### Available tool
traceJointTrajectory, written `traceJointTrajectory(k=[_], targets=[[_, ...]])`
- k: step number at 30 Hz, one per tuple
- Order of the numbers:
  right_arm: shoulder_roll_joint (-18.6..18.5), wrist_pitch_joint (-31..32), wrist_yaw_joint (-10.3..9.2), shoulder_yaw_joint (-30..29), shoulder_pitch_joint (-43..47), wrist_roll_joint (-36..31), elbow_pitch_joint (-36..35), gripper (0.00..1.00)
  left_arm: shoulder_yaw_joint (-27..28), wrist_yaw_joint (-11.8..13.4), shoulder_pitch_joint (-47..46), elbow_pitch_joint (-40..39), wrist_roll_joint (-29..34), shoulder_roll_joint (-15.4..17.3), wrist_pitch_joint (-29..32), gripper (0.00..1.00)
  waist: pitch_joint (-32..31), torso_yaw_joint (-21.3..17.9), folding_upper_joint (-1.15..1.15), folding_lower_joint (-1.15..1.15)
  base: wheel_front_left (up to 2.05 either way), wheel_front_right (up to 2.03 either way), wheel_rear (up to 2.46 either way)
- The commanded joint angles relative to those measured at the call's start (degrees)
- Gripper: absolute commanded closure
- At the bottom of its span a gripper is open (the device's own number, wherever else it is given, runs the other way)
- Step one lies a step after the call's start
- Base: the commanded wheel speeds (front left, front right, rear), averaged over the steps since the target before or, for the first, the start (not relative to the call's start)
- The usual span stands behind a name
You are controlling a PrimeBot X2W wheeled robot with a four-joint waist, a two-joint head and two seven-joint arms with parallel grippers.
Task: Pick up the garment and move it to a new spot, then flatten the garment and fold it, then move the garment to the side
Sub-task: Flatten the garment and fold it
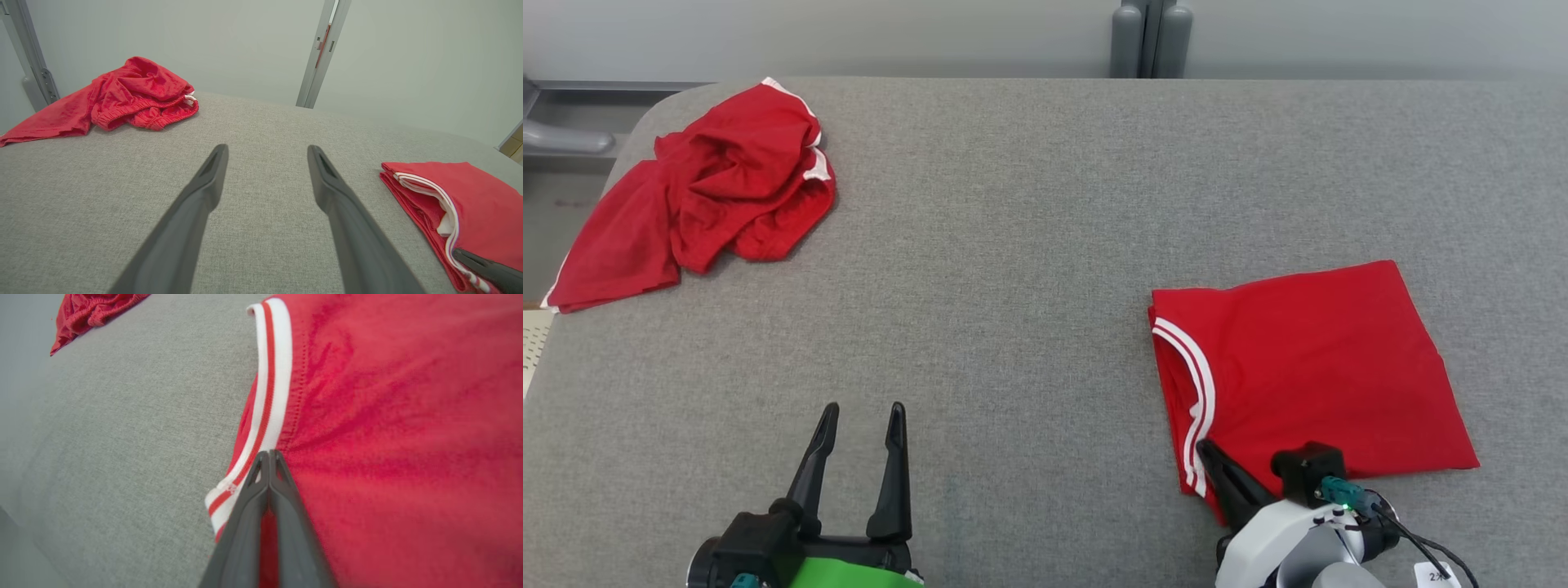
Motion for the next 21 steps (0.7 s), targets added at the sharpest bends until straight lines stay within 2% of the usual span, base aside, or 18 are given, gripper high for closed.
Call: traceJointTrajectory(k=[1,9,14,15,16,17,21], targets=[[-0.21,0.11,-0.01,0.71,-0.27,0.75,0.23,1.0,0.08,0.23,-0.6,0.05,0.03,0.07,-0.16,0.0,-0.1,0.2,0.0,0.0,0.0,0.0,0.0],[-2.29,1.76,-0.01,6.56,-0.39,4.05,-2.85,1.0,0.57,0.67,0.27,0.09,-0.2,0.07,-0.16,0.0,-1.19,-0.46,0.0,0.0,0.0,0.0,0.0],[-4.11,-1.64,-0.01,3.66,1.15,5.78,-8.83,1.0,1.3,0.17,0.22,0.21,1.06,0.07,-0.16,0.0,-2.52,-1.05,0.0,0.0,0.0,0.0,0.0],[-4.64,-2.66,-0.01,2.01,1.41,5.27,-10.1,0.8,1.52,0.05,0.34,0.31,1.33,0.07,-0.16,0.0,-2.82,-1.18,0.0,0.0,0.0,0.0,0.0],[-5.11,-3.75,-0.04,-0.74,1.96,4.46,-11.66,0.51,1.89,-0.07,0.53,0.4,1.67,0.07,-0.16,0.0,-3.2,-1.38,0.0,0.0,0.0,0.0,0.0],[-5.21,-4.4,-0.04,-2.62,2.74,3.98,-12.93,0.0,2.2,-0.19,0.74,0.52,1.77,0.07,-0.16,0.0,-3.52,-1.51,0.0,0.0,0.0,0.0,0.0],[-6.27,-6.01,-0.03,-11.39,6.19,0.94,-17.47,0.0,3.64,-0.88,1.79,1.31,3.22,0.07,-0.16,0.0,-5.03,-2.0,0.0,0.0,0.0,0.0,0.0]])
